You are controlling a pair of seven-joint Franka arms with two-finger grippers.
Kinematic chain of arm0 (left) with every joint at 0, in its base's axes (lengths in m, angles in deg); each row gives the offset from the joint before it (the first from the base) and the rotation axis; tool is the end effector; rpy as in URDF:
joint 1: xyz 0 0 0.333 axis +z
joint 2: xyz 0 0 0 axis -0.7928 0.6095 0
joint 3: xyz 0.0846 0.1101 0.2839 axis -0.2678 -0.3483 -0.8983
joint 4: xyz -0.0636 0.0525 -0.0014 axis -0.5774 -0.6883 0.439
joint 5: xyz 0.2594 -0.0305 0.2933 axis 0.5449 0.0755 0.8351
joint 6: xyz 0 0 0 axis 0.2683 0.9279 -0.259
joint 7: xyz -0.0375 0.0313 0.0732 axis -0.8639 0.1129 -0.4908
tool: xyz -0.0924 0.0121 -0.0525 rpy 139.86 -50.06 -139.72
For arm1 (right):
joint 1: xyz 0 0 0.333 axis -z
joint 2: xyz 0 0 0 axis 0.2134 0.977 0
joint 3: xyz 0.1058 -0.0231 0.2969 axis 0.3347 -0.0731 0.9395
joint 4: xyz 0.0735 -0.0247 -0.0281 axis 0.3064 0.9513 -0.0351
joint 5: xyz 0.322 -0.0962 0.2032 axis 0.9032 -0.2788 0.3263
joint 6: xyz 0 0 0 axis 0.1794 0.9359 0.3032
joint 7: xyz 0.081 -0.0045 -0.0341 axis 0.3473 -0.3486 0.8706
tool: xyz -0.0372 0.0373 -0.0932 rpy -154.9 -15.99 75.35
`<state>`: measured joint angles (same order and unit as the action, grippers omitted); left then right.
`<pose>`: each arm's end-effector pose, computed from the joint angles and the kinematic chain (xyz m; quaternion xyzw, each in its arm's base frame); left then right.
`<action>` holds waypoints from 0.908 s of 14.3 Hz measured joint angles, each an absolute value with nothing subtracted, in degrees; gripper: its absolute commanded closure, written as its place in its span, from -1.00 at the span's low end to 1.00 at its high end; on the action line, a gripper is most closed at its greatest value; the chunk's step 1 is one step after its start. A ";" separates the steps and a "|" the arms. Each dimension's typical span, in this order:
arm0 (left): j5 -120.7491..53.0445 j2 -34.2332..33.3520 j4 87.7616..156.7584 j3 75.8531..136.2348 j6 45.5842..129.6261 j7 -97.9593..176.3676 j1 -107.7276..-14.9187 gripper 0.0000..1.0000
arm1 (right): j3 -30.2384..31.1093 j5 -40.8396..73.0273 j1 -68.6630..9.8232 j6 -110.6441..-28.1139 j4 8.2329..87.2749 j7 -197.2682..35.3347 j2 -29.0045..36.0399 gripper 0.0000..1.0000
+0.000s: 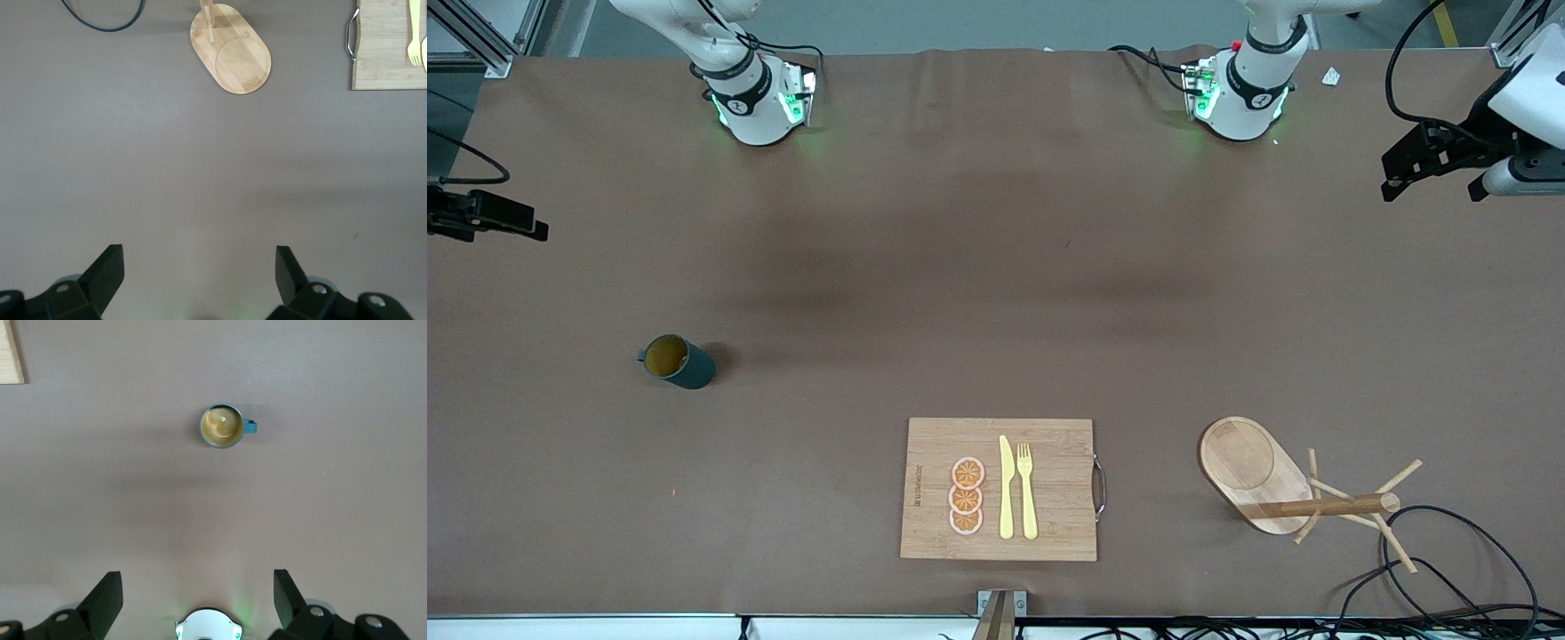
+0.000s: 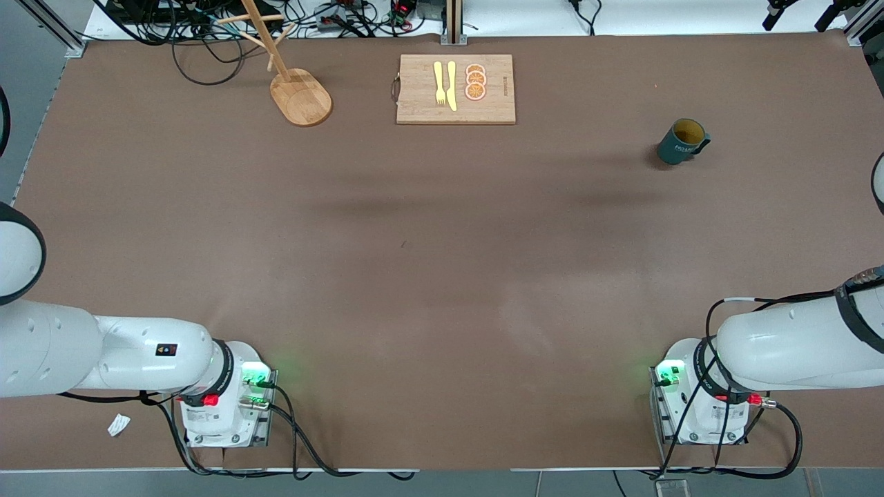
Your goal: Transfer cup from left to right arm and place
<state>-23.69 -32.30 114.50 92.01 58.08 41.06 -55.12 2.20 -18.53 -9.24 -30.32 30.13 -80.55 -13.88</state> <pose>0.5118 -0.0619 0.6640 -0.9996 0.0192 -0.0172 0.0125 0.5584 -0.0590 0.6172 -0.9952 0.0087 0.0933 0.0266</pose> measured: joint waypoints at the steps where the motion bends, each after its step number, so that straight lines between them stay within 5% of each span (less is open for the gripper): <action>1: -23.69 -32.28 114.42 92.01 58.08 41.06 -55.12 -1.00 | 2.30 -18.60 -9.41 -30.26 30.13 -80.57 -14.37 -1.00; 13: -23.69 -31.43 114.31 92.09 57.27 41.07 -55.18 -1.00 | 2.39 -19.35 -10.62 -32.18 38.58 -80.85 -23.91 -1.00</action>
